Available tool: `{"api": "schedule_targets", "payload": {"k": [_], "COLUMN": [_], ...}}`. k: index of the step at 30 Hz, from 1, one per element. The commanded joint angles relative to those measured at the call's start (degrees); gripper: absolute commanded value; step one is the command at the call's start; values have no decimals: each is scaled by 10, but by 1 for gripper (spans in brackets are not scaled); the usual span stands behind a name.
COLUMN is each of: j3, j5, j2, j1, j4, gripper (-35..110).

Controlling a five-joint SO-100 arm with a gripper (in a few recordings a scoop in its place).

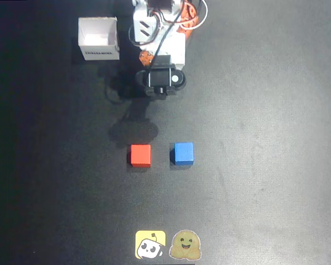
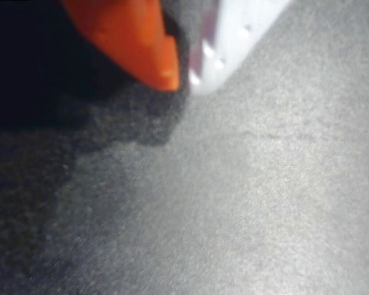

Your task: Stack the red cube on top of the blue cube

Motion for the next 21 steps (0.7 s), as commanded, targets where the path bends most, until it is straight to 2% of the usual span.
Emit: {"api": "schedule_targets", "payload": {"k": [1,10,14,17,21], "j3": [-3,-55,-193,-354,-476], "j5": [-3,17,20,25,59], "j2": [3,-25,-229,-408,-531], "j1": [2,-2,1,4,6], "j4": [2,10,-15,10,7], "gripper": [0,0,0,0,0]}}
